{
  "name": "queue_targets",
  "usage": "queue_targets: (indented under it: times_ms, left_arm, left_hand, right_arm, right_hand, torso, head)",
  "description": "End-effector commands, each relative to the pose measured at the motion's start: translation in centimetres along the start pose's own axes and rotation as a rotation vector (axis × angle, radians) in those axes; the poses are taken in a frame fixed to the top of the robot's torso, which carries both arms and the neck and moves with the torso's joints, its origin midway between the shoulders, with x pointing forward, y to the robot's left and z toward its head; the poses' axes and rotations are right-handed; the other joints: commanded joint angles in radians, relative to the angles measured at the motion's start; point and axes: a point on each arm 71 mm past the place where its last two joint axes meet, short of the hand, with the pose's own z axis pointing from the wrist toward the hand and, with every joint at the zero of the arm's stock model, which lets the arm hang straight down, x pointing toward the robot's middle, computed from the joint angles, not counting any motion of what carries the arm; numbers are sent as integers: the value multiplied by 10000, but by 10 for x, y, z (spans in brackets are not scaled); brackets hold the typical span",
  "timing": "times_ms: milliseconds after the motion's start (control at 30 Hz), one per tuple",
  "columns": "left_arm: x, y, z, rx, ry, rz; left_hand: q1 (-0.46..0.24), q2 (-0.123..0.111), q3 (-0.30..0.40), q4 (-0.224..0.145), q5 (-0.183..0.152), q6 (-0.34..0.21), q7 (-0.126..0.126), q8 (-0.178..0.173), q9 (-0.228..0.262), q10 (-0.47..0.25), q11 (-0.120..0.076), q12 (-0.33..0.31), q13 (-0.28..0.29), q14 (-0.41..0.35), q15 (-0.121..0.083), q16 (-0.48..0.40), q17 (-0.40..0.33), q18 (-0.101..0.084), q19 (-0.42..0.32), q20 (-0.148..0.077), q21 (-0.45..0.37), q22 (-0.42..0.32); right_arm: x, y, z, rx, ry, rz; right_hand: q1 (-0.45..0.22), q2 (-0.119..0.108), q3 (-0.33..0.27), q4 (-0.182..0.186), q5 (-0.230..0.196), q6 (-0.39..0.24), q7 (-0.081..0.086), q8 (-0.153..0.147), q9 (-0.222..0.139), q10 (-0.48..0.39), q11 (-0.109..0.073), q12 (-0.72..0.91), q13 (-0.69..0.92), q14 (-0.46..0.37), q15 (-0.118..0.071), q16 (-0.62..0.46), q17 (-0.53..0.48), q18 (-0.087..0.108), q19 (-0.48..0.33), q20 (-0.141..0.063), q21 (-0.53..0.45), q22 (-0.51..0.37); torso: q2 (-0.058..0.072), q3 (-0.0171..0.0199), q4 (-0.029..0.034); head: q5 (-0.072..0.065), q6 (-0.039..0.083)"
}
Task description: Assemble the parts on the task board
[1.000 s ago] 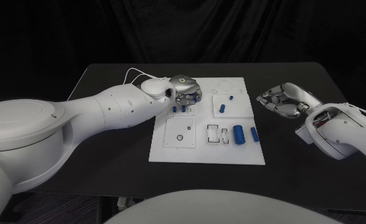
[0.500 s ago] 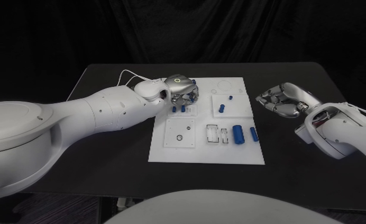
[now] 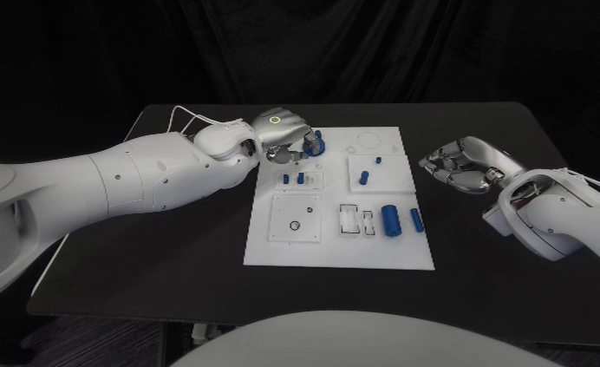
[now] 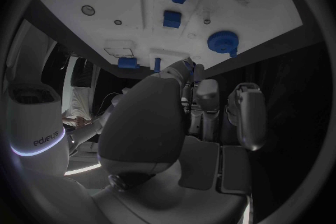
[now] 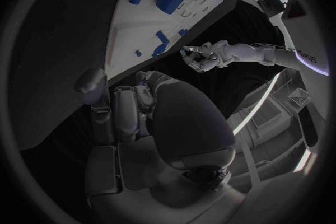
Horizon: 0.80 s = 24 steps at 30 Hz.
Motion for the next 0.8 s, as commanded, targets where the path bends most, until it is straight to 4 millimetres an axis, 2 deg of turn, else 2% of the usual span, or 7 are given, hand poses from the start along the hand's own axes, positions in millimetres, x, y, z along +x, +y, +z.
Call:
queue_targets:
  times_ms: [33,300,500,800]
  left_arm:
    - [-1,1,-3,-219,242,-56]
    - [3,10,-9,-516,707,-78]
    - [7,13,-10,-727,882,-85]
    - [12,17,-7,-968,1164,-79]
  left_hand:
    - [-117,24,69,15,-84,79,-3,7,-16,35,63,-97,-41,10,18,-92,-98,-41,20,-16,-84,1894]
    - [-136,29,109,31,-226,120,26,5,-29,88,94,-231,-81,-40,33,-205,-225,-24,-25,-11,-185,1868]
    - [-165,34,115,52,-293,131,46,-1,-36,172,119,-261,-84,-36,39,-231,-258,-31,-10,-9,-153,1878]
    - [-135,37,137,31,-314,142,52,-2,-39,212,123,-285,-88,-45,41,-260,-294,-26,-21,-9,-181,1871]
  right_arm:
    - [2,-1,0,158,118,2]
    - [3,-1,0,161,149,8]
    - [3,0,1,150,157,13]
    - [3,-1,0,166,153,10]
  right_hand:
    - [-25,-52,61,-16,62,-17,32,-17,4,3,16,-3,-8,55,-19,-45,268,118,18,-1,-26,1133]
    - [-27,-45,68,-16,60,-6,32,-12,7,-6,17,-10,-16,50,-17,-52,263,119,13,-1,-40,1129]
    - [-27,-45,68,-16,60,-6,32,-12,7,-6,17,-10,-16,50,-17,-52,263,119,13,-1,-40,1129]
    - [-27,-45,68,-16,60,-6,32,-12,7,-6,17,-10,-16,50,-17,-52,263,119,13,-1,-40,1129]
  torso:
    - [-4,3,0]
    - [-23,4,11]
    - [7,-11,2]
    - [14,5,-14]
  head:
    - [-4,-1]
    - [-20,-1]
    - [-17,-1]
    - [4,-1]
